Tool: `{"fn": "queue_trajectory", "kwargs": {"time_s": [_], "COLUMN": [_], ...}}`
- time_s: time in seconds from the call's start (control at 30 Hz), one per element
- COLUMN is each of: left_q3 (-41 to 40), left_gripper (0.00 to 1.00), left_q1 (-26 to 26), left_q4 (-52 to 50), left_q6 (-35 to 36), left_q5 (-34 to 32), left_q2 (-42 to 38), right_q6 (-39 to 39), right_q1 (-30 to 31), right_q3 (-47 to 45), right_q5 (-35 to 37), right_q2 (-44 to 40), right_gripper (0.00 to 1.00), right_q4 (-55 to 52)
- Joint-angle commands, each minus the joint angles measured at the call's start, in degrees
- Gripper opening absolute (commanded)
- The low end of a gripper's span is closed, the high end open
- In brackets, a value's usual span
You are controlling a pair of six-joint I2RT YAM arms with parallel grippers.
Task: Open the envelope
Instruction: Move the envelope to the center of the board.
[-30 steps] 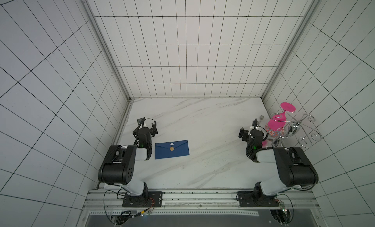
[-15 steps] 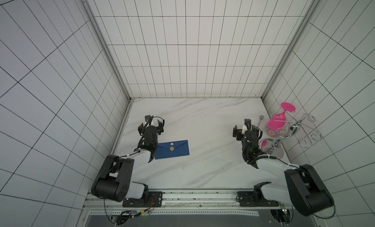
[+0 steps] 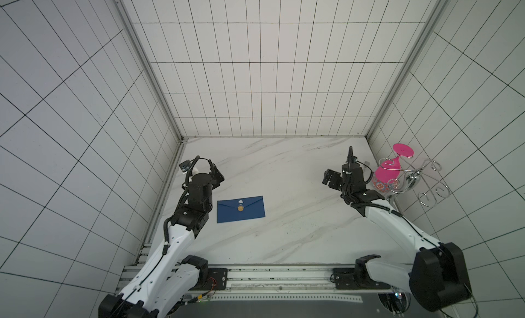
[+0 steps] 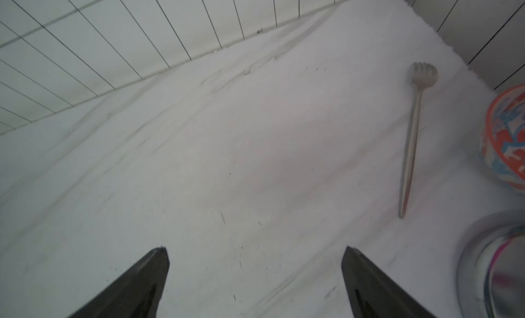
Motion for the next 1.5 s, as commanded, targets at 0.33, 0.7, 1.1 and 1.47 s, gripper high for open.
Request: {"fn": "queue_trajectory", "kwargs": {"time_s": [0.33, 0.7, 1.1, 1.47], "left_q3": [0.94, 5.36, 3.81, 5.00], "left_gripper": [0.98, 0.98, 0.99, 0.97], "left_q1": [8.97, 11.71, 11.73, 9.98], "left_q4": [-16.58, -17.25, -10.85, -4.12], "left_q6": [-20.04, -15.81, -11.72, -8.31], "left_q5": [3.10, 12.84, 21.15, 38.30], "left_q2": [5.55, 12.78, 12.82, 22.06], "right_q6": [9.71, 10.63, 12.30, 11.98], "right_q1": [29.43, 36.66, 35.34, 26.01], "right_q3": [14.76, 22.62, 30.20, 8.99], "right_q5": [-24.86, -31.68, -32.59, -30.27], "right_q2": [22.95, 33.93, 45.74, 33.66], "right_gripper": [0.99, 0.99, 1.00, 0.99], "right_q4": [1.60, 3.83, 3.81, 6.80]}}
